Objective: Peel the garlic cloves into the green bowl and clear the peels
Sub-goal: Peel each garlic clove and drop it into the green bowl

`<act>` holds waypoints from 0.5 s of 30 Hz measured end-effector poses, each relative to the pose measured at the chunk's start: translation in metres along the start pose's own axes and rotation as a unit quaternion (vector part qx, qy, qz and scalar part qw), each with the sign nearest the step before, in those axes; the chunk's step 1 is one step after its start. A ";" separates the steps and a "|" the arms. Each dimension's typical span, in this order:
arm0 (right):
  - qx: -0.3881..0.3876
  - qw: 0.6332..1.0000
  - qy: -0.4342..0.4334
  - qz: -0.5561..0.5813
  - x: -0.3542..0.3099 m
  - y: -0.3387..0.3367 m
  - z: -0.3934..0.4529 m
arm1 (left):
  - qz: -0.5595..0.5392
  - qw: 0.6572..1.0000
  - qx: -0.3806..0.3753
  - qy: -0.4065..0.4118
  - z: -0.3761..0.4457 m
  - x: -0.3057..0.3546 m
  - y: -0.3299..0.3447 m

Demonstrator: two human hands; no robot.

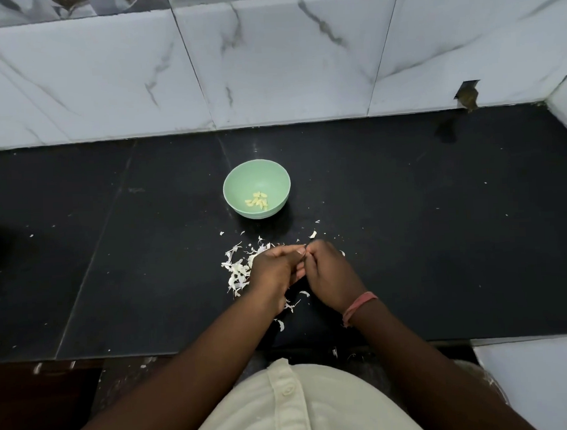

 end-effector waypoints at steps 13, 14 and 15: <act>0.105 0.957 0.126 0.238 0.005 0.007 -0.007 | 0.030 0.998 0.038 -0.031 0.010 -0.009 -0.006; 0.105 0.957 0.133 0.236 0.005 0.007 -0.006 | 0.043 0.998 0.044 -0.023 0.010 -0.008 -0.006; 0.106 0.958 0.137 0.228 0.004 0.007 -0.005 | 0.057 0.997 0.049 -0.014 0.010 -0.008 -0.007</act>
Point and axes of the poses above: each hand's wrist, its own z-axis towards the middle knuckle, its own y-axis out of the palm, x = y × z, the point moved 2 cm from there along z, towards the middle knuckle, and after that the axes turned 15 degrees about z, right-handed, at the moved point
